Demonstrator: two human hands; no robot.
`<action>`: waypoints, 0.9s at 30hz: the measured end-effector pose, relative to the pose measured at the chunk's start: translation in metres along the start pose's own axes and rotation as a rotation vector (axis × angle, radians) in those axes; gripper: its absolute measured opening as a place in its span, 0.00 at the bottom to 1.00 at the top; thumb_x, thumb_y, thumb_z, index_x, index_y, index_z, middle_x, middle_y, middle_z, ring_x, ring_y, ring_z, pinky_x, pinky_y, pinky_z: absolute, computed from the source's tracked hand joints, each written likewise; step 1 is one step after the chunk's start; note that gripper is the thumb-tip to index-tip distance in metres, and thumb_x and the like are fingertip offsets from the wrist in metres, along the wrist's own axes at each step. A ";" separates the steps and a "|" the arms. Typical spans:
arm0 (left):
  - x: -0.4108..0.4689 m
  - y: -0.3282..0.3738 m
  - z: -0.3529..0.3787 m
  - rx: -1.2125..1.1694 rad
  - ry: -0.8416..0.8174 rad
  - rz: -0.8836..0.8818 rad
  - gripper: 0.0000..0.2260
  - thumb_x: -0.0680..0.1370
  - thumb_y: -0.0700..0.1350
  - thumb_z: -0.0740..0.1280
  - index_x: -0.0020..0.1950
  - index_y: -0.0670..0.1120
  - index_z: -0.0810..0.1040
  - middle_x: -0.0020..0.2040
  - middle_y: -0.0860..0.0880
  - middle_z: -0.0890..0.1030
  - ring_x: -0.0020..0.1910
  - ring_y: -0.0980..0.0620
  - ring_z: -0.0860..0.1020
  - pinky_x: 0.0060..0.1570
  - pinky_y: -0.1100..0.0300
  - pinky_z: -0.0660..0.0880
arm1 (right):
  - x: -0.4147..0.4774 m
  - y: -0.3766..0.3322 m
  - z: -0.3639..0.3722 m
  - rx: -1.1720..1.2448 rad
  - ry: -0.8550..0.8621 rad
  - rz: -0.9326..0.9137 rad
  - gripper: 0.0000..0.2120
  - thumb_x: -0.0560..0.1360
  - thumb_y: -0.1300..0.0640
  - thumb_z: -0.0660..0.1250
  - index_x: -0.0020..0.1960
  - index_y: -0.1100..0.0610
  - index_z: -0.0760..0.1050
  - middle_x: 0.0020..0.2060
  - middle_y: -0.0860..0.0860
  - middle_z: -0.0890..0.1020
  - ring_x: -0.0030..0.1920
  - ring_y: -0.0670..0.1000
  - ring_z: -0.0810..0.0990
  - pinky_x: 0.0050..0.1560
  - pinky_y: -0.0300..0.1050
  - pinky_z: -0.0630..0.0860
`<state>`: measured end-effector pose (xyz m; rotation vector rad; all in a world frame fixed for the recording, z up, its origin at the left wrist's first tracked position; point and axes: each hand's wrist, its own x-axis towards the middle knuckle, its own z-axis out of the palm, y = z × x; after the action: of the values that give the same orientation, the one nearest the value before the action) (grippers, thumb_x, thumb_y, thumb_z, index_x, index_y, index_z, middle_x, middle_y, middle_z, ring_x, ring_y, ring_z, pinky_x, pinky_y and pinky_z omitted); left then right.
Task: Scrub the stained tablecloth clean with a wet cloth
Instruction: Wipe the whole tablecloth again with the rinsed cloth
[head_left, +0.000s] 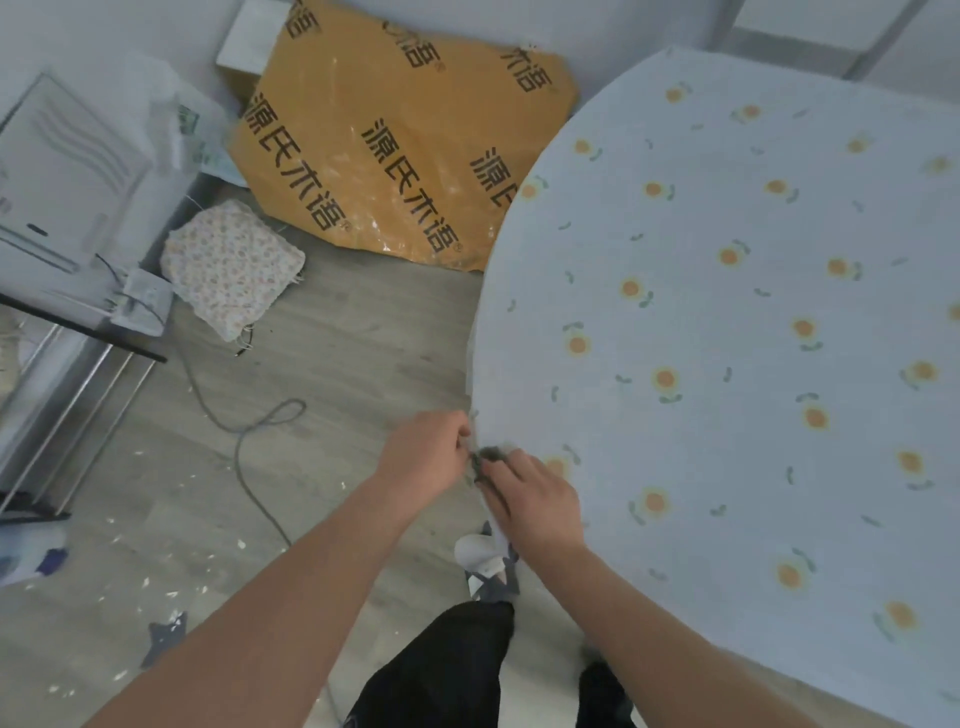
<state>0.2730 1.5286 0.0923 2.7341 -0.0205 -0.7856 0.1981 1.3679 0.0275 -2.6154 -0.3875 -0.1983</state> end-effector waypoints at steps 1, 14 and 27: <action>-0.001 0.000 0.001 0.026 -0.005 0.010 0.10 0.79 0.46 0.68 0.60 0.50 0.81 0.55 0.48 0.84 0.57 0.45 0.81 0.55 0.53 0.77 | -0.011 -0.002 0.000 0.000 -0.004 -0.047 0.07 0.80 0.49 0.66 0.50 0.51 0.81 0.41 0.47 0.77 0.36 0.50 0.78 0.26 0.45 0.72; -0.052 0.092 0.039 0.390 0.046 0.210 0.20 0.76 0.44 0.73 0.66 0.47 0.74 0.63 0.47 0.72 0.60 0.45 0.75 0.51 0.51 0.78 | -0.133 0.097 -0.098 -0.096 0.020 0.174 0.06 0.80 0.49 0.68 0.50 0.50 0.80 0.44 0.45 0.79 0.38 0.48 0.79 0.28 0.42 0.73; -0.068 0.196 0.087 0.519 -0.005 0.335 0.35 0.66 0.51 0.83 0.65 0.47 0.68 0.63 0.45 0.68 0.57 0.43 0.75 0.48 0.51 0.76 | -0.321 0.268 -0.248 -0.299 0.122 1.097 0.13 0.82 0.48 0.62 0.57 0.58 0.75 0.49 0.56 0.76 0.40 0.62 0.79 0.34 0.48 0.69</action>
<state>0.1825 1.3235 0.1128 3.0701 -0.7614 -0.7710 -0.0419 0.9459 0.0580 -2.6631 1.1780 -0.0302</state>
